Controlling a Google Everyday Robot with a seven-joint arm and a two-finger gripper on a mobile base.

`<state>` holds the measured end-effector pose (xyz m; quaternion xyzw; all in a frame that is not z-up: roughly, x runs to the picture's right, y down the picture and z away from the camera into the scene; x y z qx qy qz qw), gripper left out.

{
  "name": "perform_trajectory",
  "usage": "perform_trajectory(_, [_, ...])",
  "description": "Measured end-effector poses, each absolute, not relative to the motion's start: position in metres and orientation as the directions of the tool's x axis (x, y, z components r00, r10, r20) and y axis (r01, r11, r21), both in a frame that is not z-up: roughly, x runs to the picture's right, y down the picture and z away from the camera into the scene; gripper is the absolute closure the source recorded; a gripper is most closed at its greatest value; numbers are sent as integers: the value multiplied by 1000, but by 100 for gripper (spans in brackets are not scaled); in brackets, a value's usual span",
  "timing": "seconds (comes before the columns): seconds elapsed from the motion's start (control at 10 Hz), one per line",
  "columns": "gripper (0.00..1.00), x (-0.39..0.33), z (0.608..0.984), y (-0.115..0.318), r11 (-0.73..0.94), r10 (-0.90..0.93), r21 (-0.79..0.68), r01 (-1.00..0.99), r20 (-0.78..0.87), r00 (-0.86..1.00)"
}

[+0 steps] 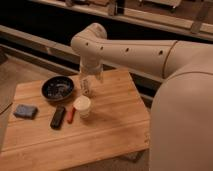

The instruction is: Pick up the ceramic bowl

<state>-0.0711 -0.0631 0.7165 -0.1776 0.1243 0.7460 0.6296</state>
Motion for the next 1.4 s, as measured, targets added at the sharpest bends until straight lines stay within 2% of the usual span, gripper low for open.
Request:
perform_trajectory(0.4, [35,-106,721,-97,-202,908,-178,-963,-402,-117])
perform_trajectory(0.8, [35,-143,716,-96,-174,913,-264,-949,-405,-55])
perform_trajectory(1.2, [35,-173,708,-94,-12,920,-225,-974,-384,78])
perform_trajectory(1.4, [35,-171,708,-95,4,922,-204,-979,-379,83])
